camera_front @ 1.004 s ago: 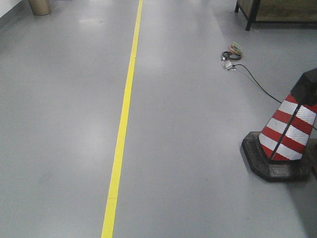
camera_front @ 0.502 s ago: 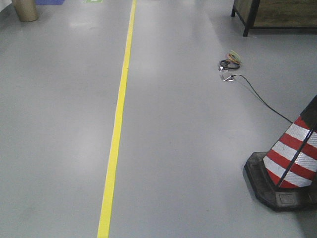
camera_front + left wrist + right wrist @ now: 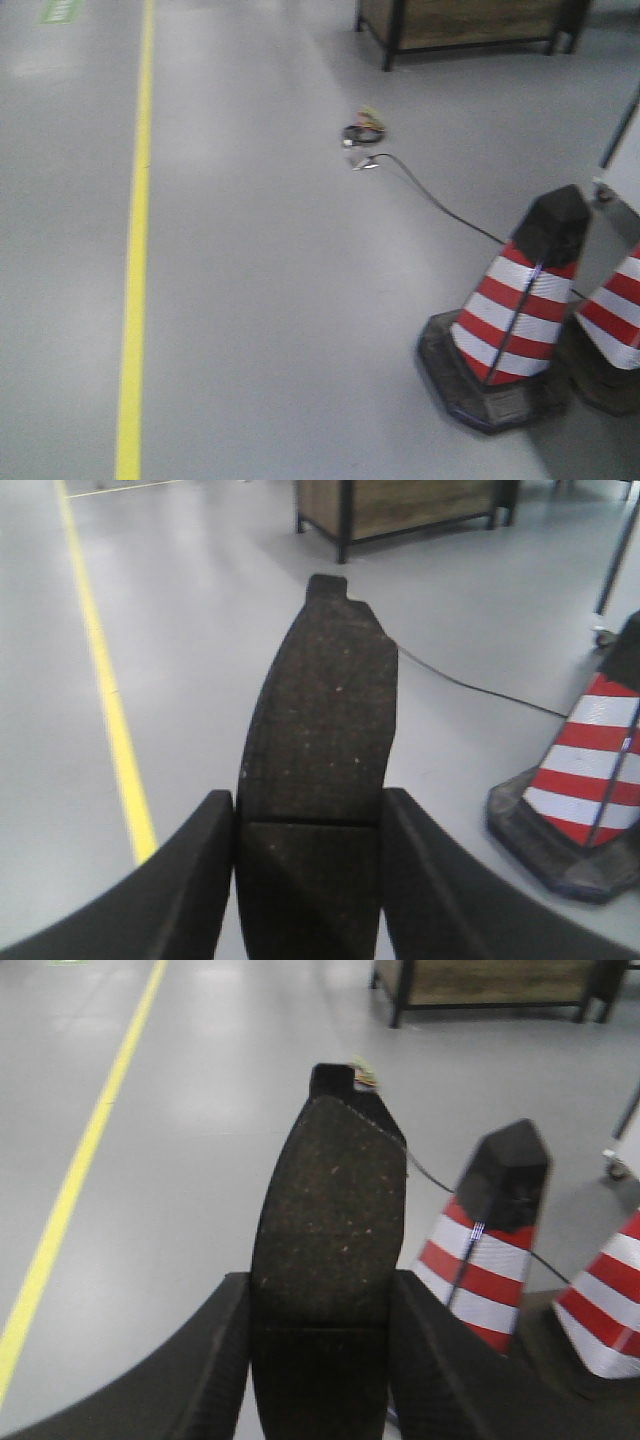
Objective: Move and align brake pads A on conveyor
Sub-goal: 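Turn past the striped cones and approach the black conveyor belt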
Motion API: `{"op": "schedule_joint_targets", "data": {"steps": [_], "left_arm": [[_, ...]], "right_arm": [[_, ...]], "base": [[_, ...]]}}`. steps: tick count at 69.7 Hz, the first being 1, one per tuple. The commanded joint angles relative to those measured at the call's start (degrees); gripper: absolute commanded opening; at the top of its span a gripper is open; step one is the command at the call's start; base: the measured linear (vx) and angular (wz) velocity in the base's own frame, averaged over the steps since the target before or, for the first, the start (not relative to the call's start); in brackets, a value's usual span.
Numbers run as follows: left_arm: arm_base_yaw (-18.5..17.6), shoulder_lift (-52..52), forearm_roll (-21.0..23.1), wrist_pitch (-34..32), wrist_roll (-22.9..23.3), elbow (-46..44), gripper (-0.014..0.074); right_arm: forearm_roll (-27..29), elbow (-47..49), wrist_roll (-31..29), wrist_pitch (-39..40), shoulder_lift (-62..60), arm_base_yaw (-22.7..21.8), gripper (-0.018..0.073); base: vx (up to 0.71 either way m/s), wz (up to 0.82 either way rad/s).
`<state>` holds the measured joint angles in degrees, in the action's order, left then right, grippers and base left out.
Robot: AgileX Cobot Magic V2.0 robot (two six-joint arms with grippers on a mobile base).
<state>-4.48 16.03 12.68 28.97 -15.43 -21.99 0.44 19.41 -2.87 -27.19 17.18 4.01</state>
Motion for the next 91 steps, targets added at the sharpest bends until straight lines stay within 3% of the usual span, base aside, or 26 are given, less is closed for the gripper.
{"op": "schedule_joint_targets", "data": {"steps": [1, 91], "left_arm": [[-0.17, 0.57, 1.07, -5.49, 0.50, -1.86, 0.0115], [-0.17, 0.57, 1.07, -5.49, 0.50, -1.86, 0.0115]], "right_arm": [[-0.44, 1.86, -0.45, 5.44, 0.41, 0.02, 0.0022], [-0.44, 1.86, -0.45, 5.44, 0.41, 0.02, 0.0022]], "base": [[0.26, -0.69], [0.22, -0.79]]}}
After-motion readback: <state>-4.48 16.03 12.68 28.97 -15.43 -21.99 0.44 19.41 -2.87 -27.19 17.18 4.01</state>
